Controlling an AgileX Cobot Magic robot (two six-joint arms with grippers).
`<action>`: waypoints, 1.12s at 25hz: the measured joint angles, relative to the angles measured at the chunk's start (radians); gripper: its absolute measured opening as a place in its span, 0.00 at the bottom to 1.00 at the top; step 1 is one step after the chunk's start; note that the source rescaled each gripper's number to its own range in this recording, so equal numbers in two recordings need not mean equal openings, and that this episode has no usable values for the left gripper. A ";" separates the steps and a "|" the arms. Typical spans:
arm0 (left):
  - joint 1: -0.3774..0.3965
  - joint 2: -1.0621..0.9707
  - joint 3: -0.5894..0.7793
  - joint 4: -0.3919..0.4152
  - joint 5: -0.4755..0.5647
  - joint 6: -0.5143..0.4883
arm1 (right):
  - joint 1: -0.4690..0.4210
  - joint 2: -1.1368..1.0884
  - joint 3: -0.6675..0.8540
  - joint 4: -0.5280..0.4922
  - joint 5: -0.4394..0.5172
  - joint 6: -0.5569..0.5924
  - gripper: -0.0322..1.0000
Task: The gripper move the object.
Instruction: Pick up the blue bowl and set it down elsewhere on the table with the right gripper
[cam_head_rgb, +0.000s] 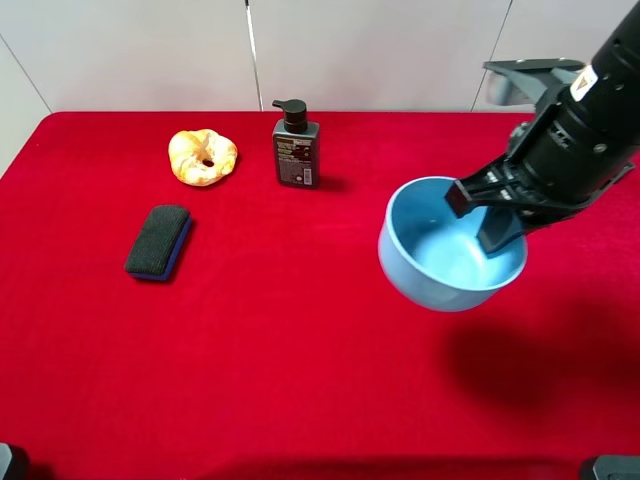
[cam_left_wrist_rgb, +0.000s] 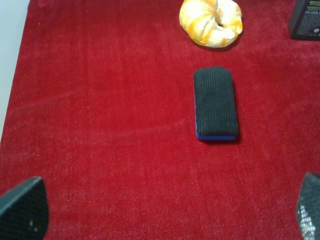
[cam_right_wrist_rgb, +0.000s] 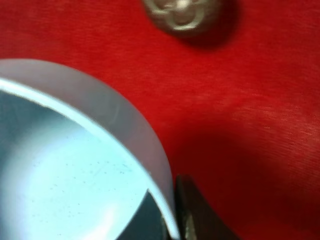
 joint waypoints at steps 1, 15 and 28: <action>0.000 0.000 0.000 0.000 0.000 0.000 | 0.017 0.000 0.000 0.012 -0.003 0.003 0.03; 0.000 0.000 0.000 0.001 0.000 0.000 | 0.140 0.010 -0.065 0.058 -0.037 0.012 0.03; 0.000 0.000 0.000 0.001 0.000 0.000 | 0.275 0.278 -0.326 -0.009 -0.018 0.012 0.03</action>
